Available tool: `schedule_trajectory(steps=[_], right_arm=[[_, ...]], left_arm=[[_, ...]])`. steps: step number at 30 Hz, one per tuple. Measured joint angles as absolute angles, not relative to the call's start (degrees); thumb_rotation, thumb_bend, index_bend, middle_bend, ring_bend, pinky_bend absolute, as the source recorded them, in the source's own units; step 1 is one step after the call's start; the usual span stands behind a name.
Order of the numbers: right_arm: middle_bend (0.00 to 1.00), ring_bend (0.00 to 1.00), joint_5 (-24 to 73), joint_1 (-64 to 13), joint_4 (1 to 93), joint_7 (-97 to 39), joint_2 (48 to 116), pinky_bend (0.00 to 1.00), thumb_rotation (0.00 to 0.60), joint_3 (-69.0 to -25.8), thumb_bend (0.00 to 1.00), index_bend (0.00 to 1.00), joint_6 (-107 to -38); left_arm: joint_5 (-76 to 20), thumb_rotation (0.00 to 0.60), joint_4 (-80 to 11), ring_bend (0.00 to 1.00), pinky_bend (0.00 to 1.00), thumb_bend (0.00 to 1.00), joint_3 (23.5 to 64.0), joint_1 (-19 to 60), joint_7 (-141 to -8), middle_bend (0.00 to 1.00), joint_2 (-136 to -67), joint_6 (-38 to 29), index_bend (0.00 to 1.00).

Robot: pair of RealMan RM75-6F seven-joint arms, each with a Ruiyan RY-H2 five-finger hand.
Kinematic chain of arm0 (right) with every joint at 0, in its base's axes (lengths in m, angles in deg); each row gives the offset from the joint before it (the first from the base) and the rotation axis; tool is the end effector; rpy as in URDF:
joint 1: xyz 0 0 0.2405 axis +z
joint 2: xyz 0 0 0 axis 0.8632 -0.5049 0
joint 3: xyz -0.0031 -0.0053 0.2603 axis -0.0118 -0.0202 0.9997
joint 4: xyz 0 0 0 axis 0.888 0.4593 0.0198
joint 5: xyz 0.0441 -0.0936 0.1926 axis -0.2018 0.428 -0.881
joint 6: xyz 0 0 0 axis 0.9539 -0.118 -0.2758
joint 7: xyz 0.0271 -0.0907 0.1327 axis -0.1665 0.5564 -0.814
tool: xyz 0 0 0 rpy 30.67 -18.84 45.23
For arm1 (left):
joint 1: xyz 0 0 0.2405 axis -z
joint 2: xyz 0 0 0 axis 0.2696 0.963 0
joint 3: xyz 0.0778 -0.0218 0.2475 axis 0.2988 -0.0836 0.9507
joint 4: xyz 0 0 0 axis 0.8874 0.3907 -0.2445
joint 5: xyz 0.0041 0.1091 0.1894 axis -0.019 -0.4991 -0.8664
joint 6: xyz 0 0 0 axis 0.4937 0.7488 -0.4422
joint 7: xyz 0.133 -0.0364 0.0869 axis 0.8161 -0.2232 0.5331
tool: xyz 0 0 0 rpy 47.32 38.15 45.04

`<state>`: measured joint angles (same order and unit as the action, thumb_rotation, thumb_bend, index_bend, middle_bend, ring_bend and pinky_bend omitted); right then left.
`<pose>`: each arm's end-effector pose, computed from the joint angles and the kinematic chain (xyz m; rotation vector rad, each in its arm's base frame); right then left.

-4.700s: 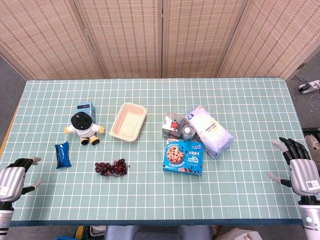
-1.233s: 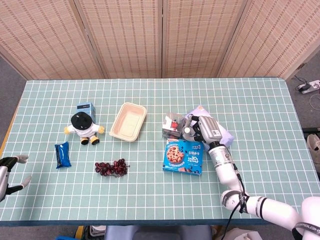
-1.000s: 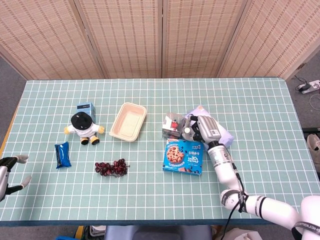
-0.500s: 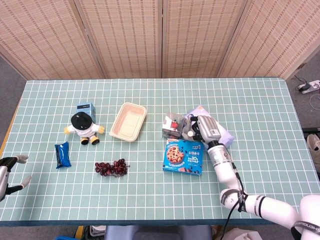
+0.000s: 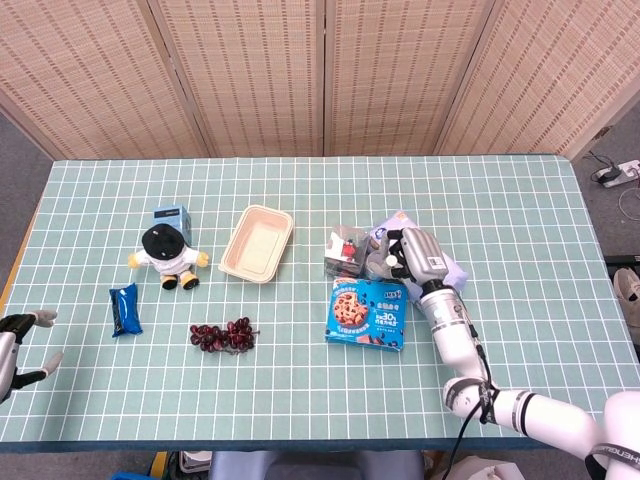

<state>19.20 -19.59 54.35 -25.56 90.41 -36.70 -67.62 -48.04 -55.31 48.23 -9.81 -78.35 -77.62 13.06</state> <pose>-0.1466 -0.4019 0.0016 1.4090 -1.3195 1.2590 -0.3321 0.2097 0.1776 -1.3324 -0.9605 -0.8612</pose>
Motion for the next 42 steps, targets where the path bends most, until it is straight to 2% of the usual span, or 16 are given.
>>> schedule_trajectory(steps=[21, 42], right_arm=[[1.00, 1.00, 23.15, -21.25, 59.07, -29.63, 87.21, 1.00, 0.600, -35.52, 0.33, 0.80, -71.16], [1.00, 1.00, 32.98, -27.01, 77.33, -39.05, 76.05, 1.00, 0.600, -35.11, 0.35, 0.82, -77.01]], left_arm=[[-47.40, 0.600, -55.18, 0.30, 0.45, 0.26, 48.20, -9.59, -78.00, 0.39, -77.77, 12.33, 0.38], [-47.70, 0.600, -55.51, 0.30, 0.45, 0.26, 48.42, -9.57, -77.34, 0.39, -77.78, 12.35, 0.38]])
